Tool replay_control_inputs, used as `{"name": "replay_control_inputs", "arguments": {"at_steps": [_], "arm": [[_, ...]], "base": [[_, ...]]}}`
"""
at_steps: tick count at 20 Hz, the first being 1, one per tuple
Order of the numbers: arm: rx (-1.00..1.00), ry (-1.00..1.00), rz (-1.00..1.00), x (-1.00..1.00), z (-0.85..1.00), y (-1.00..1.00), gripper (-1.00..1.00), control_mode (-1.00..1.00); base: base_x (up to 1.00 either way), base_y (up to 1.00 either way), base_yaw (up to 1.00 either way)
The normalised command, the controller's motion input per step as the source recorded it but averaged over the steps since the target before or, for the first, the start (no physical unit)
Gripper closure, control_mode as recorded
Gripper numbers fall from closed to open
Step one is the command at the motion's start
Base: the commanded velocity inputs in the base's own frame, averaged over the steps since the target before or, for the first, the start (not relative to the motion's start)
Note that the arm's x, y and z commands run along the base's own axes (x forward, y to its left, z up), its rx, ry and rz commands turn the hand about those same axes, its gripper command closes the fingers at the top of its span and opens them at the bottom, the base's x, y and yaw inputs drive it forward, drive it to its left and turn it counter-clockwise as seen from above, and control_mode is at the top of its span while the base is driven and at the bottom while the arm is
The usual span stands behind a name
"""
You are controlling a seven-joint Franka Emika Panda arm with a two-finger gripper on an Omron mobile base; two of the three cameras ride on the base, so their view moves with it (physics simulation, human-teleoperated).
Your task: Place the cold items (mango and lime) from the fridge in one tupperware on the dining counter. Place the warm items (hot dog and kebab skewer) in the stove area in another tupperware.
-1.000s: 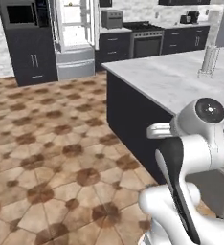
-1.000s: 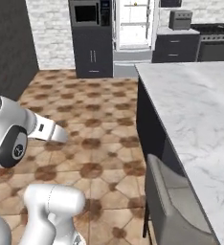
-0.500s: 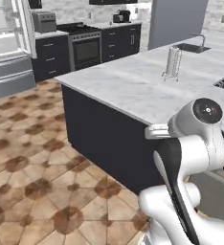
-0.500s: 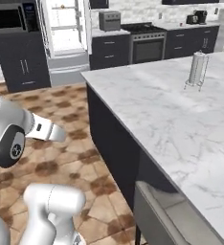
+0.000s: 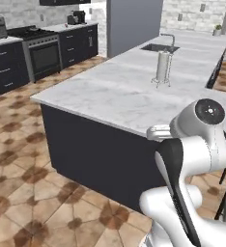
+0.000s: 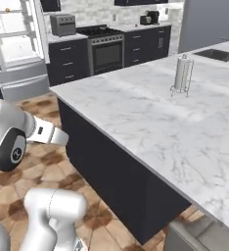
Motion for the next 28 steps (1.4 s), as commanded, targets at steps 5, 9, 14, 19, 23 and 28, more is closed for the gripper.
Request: {"name": "replay_control_inputs", "arguments": {"at_steps": [5, 9, 14, 19, 23, 28], "arm": [[0.0, 0.0, 0.0, 0.0, 0.0, 0.0, -1.0, 1.0], [0.0, 0.0, 0.0, 0.0, 0.0, 0.0, -1.0, 1.0], [0.0, 0.0, 0.0, 0.0, 0.0, 0.0, -1.0, 1.0], [0.0, 0.0, 0.0, 0.0, 0.0, 0.0, -1.0, 1.0], [0.0, 0.0, 0.0, 0.0, 0.0, 0.0, -1.0, 1.0], [0.0, 0.0, 0.0, 0.0, 0.0, 0.0, -1.0, 1.0]], "base": [[0.82, 1.0, -0.36], [0.53, 1.0, -0.03], [0.45, 1.0, 0.0], [0.57, 1.0, 0.0], [0.68, 1.0, 0.0], [0.73, 1.0, 0.0]]}}
